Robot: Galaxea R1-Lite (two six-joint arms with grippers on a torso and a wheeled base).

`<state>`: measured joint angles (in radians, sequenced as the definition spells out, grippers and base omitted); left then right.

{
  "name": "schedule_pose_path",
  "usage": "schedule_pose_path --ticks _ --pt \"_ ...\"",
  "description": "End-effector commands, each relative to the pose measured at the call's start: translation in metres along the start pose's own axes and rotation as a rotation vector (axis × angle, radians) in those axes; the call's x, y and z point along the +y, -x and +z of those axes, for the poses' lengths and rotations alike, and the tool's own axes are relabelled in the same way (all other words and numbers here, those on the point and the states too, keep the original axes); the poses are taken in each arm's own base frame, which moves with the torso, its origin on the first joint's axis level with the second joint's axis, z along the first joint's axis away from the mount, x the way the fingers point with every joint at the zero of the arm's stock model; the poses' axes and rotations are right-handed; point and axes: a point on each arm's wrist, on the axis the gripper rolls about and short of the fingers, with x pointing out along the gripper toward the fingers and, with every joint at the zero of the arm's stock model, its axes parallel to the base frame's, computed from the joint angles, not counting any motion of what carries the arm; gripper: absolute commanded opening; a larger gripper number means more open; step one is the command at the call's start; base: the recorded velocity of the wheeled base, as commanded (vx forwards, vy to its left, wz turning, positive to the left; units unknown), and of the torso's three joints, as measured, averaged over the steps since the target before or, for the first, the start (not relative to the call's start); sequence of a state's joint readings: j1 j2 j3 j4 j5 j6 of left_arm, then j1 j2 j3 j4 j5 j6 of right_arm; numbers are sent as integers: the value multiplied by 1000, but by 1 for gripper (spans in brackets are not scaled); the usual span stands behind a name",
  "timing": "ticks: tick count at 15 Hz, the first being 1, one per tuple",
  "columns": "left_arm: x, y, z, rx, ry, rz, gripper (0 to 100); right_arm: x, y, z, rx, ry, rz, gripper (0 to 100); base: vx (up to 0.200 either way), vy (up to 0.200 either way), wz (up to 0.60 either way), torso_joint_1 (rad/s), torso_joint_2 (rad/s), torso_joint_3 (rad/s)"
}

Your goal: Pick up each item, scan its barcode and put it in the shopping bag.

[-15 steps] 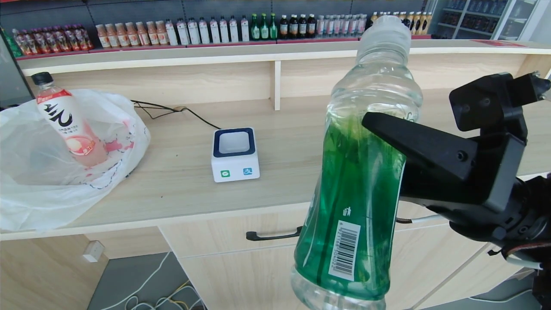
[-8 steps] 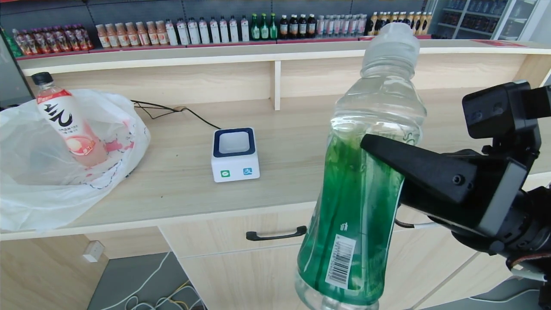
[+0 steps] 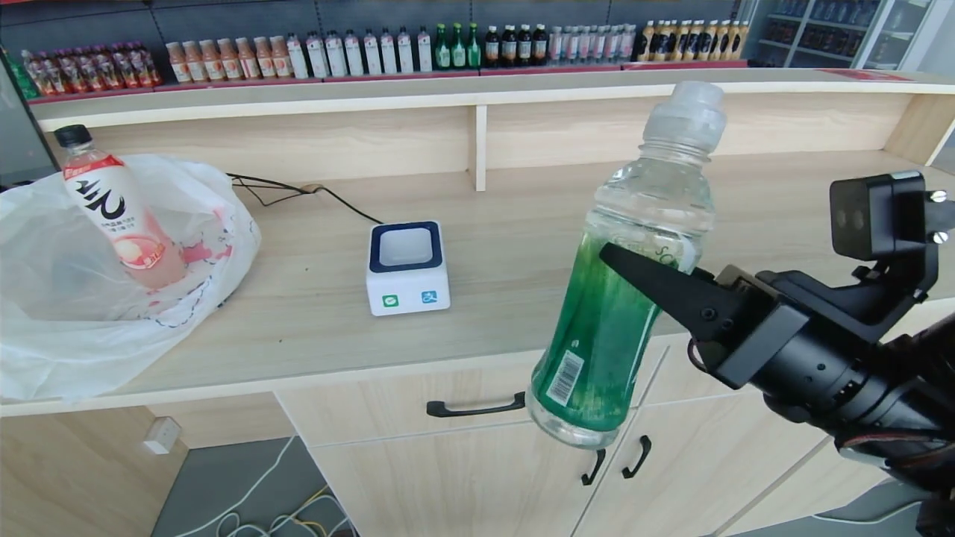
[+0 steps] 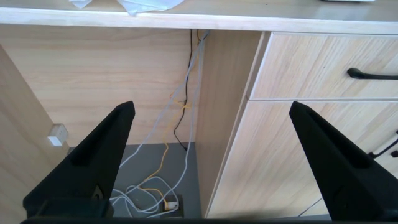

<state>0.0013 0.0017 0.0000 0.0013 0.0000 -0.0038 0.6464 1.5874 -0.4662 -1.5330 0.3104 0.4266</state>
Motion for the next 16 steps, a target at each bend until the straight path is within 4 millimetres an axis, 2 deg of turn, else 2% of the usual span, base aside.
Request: schedule_pose_path --ticks 1,4,7,11,14,16 --pt "0 0 0 0 1 0 100 -2 -3 2 -31 69 -76 0 0 0 0 0 0 0" --pt "0 0 0 0 1 0 100 -3 -6 10 -37 192 -216 0 0 0 0 0 0 0" --pt "0 0 0 0 1 0 100 -1 -15 30 -76 267 -332 0 0 0 0 0 0 0" --pt "0 0 0 0 -4 -1 100 -5 -14 30 -60 429 -428 0 0 0 0 0 0 0" --pt "0 0 0 0 -4 -1 100 -16 -15 35 -59 498 -462 0 0 0 0 0 0 0" --pt "0 0 0 0 -4 -1 100 -33 -2 37 -45 526 -543 0 0 0 0 0 0 0"
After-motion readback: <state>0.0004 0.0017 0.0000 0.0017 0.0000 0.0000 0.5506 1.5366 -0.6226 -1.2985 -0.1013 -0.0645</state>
